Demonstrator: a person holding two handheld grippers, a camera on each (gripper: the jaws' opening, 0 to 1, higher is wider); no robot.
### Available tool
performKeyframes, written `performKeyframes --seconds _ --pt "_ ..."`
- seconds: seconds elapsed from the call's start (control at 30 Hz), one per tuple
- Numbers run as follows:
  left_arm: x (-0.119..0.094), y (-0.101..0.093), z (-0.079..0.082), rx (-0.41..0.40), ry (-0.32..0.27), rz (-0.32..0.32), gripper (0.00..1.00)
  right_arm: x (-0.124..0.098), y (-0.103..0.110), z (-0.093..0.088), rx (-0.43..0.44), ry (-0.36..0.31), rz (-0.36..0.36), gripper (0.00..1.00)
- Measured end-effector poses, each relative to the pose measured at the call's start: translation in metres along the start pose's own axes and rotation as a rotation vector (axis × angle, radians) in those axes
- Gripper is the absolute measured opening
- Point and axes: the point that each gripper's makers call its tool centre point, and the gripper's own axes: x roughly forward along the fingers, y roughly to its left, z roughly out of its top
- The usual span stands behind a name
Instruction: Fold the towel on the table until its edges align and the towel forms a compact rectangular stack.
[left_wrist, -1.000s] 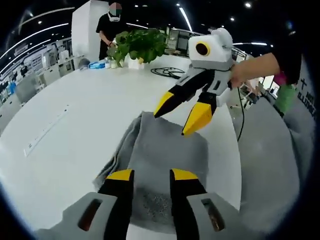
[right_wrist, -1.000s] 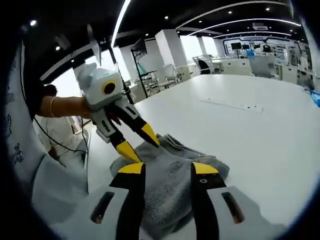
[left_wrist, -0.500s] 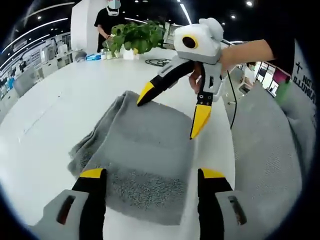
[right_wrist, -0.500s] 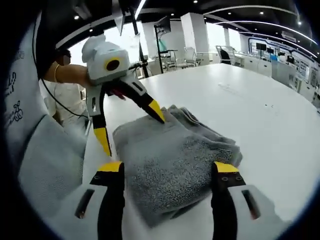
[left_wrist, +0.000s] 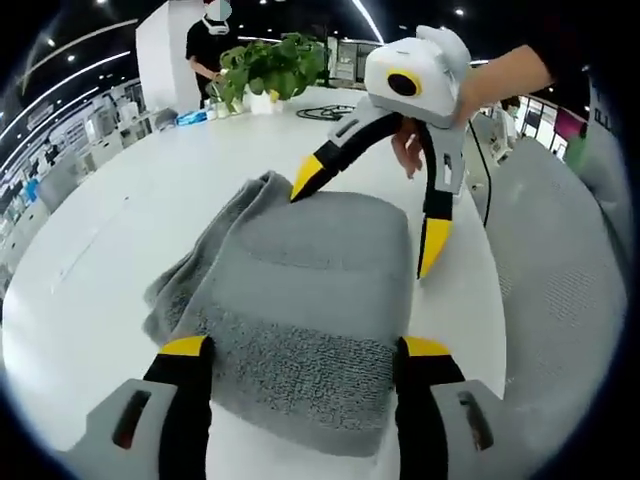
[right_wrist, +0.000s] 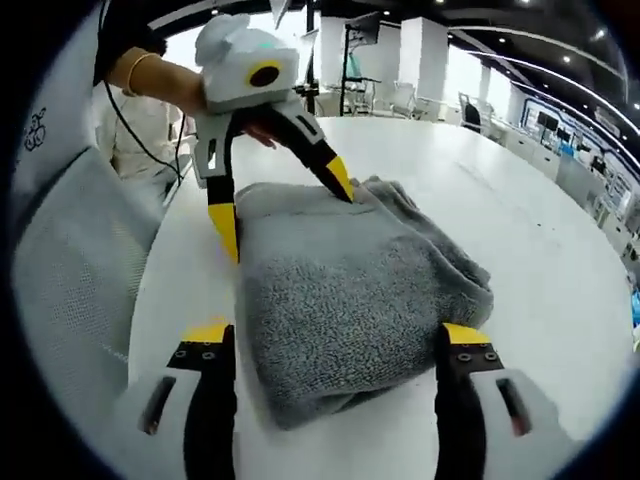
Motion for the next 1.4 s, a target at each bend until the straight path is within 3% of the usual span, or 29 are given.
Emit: performKeyframes --seconds 0.8,1.03,1.13,1.4 --pt "0.019 0.051 0.014 0.039 0.006 0.033 0.77 0.015 -0.052 0.005 0.034 0.0 -0.056 0.76" --pt "0.016 0.05 0.016 0.048 0.012 0.042 0.78 0.014 -0.053 0.008 0.053 0.001 -0.058 0.77" --pt "0.008 0.047 0.027 -0.025 -0.048 0.043 0.78 0.007 -0.053 0.016 0.09 -0.024 -0.066 0.78" --pt "-0.028 0.051 0.047 -0.131 -0.157 0.19 0.79 -0.019 -0.055 0.036 0.148 -0.108 -0.135 0.78"
